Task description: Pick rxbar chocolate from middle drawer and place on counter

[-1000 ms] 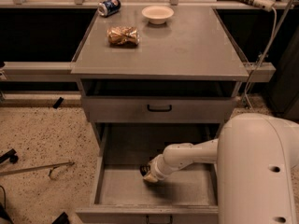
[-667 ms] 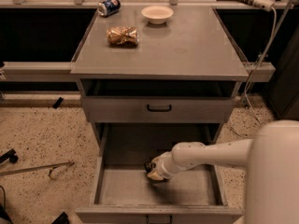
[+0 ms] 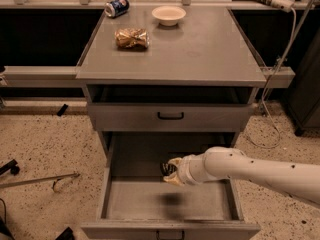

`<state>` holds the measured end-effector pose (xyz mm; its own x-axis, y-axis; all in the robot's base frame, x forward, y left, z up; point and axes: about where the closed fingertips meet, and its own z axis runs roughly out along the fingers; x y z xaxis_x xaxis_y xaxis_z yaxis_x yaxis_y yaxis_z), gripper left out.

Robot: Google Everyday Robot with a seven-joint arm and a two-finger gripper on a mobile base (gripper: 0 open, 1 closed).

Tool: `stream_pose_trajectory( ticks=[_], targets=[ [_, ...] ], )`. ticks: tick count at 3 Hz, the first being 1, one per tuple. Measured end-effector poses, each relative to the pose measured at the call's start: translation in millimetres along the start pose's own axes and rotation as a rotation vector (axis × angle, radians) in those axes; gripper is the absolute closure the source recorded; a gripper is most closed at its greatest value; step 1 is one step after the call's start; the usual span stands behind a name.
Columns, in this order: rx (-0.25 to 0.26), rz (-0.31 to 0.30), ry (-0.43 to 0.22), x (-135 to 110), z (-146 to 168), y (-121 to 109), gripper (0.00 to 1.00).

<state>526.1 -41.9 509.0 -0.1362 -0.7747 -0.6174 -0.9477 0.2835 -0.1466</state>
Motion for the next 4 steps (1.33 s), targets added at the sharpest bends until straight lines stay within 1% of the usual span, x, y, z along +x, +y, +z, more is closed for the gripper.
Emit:
stream_pose_trajectory(
  ticks=[1, 2, 3, 4],
  targets=[
    [0.000, 0.000, 0.000, 0, 0, 0, 1.00],
    [0.041, -0.026, 0.007, -17, -31, -7, 1.00],
    [0.118, -0.080, -0.031, -60, -99, -15, 1.00],
    [0.174, -0.136, -0.082, -108, -172, -21, 1.00]
  ],
)
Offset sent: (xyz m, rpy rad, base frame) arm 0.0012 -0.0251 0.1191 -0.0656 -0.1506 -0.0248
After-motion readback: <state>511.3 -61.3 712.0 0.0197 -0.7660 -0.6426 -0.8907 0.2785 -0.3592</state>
